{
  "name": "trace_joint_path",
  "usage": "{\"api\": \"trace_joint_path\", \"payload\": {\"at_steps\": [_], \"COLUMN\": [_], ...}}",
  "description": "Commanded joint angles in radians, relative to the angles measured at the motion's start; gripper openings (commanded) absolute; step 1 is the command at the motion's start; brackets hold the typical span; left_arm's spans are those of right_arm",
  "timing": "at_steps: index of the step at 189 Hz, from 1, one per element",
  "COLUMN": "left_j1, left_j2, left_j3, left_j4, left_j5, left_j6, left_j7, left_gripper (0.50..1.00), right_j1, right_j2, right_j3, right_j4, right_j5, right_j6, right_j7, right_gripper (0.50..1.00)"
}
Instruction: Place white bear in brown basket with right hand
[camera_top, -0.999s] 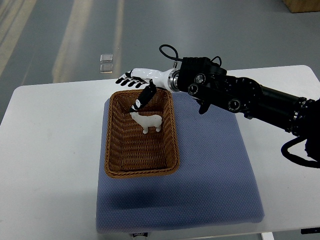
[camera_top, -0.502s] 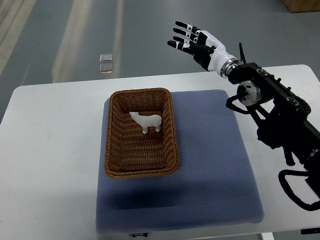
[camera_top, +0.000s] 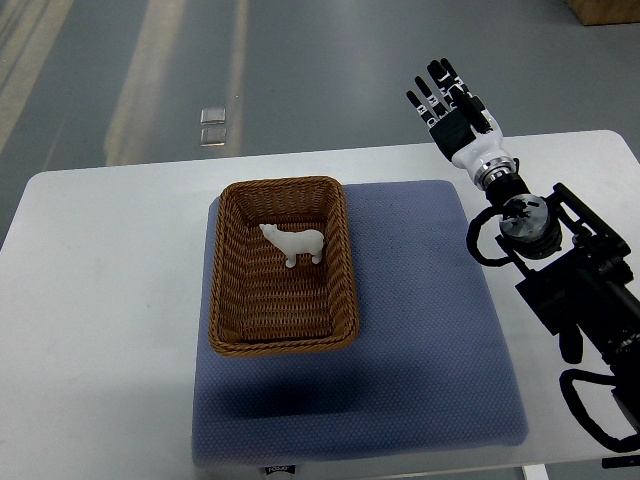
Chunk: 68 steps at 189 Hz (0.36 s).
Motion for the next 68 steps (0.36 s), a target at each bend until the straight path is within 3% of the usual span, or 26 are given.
{"api": "trace_joint_path", "payload": {"at_steps": [1, 68], "left_j1": [0.0, 0.0], "left_j2": [0.0, 0.0], "left_j3": [0.0, 0.0], "left_j4": [0.0, 0.0], "left_j5": [0.0, 0.0], "left_j6": [0.0, 0.0], "left_j7": [0.0, 0.0], "left_gripper": [1.0, 1.0], "right_j1": [-0.003, -0.003], "right_j2": [0.0, 0.0], "right_j3": [-0.008, -0.008], "right_j4": [0.0, -0.002], "right_j5": [0.003, 0.003], "right_j6": [0.0, 0.0], "right_j7": [0.003, 0.003], "right_gripper": [0.928, 0.928]}}
